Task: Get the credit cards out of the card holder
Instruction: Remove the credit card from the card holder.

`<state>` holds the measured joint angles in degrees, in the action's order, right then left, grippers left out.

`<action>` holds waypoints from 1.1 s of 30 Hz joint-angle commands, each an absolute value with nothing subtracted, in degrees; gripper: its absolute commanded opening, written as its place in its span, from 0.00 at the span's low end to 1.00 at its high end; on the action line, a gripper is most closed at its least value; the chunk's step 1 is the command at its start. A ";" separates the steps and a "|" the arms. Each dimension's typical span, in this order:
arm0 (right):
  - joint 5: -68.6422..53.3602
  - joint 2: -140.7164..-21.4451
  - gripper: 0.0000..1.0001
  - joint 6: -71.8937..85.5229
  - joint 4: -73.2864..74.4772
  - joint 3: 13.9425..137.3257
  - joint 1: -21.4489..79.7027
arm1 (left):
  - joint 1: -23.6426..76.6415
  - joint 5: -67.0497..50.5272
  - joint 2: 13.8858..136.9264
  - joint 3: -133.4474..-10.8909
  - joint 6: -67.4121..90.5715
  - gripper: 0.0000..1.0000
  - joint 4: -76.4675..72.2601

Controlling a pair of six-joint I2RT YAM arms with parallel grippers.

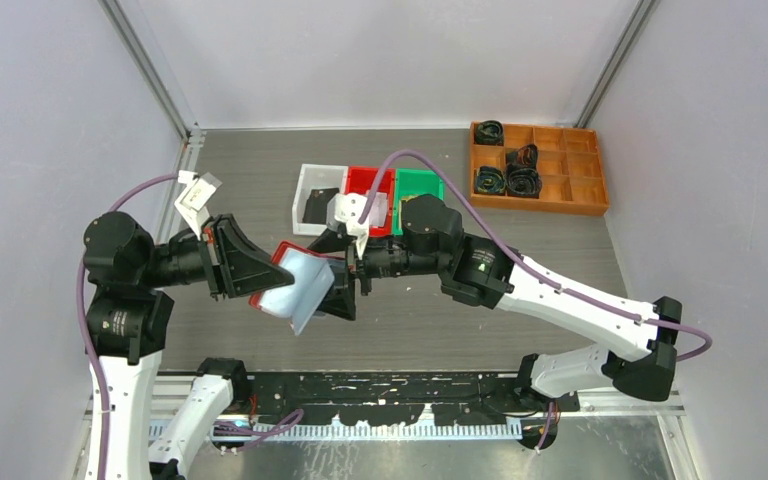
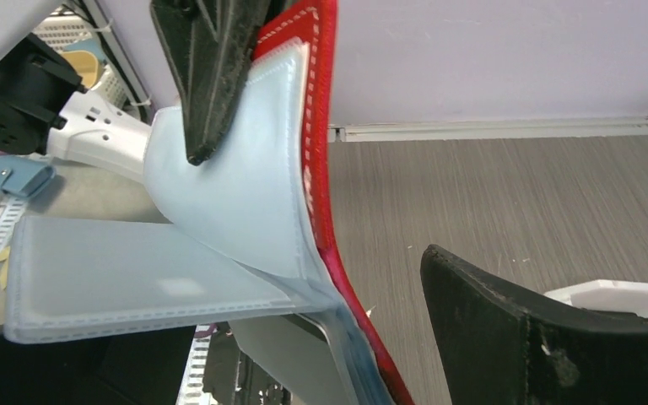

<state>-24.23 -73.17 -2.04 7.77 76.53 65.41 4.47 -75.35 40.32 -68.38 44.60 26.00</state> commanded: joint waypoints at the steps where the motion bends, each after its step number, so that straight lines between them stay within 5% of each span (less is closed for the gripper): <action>1: -30.36 -73.44 0.98 -2.55 3.38 79.76 65.63 | 4.22 -77.46 40.02 -68.06 44.94 0.00 24.61; 7: -37.98 -74.92 0.77 -0.31 3.52 81.73 65.58 | 4.24 -78.14 39.95 -67.94 43.75 0.00 25.40; 13: -40.85 -75.73 0.32 2.38 4.02 82.64 65.65 | 4.23 -78.27 39.73 -67.94 42.50 0.00 26.29; 19: -40.84 -74.97 0.31 3.43 4.96 82.50 65.59 | 4.27 -77.55 39.81 -69.20 37.07 0.01 30.86; 24: -37.57 -74.69 0.02 6.34 6.90 83.01 65.64 | 4.22 -74.69 40.95 -72.91 23.59 0.21 42.47; 33: -32.66 -75.23 0.01 8.31 14.95 84.44 65.06 | 4.27 -69.87 41.76 -78.00 15.60 0.30 48.71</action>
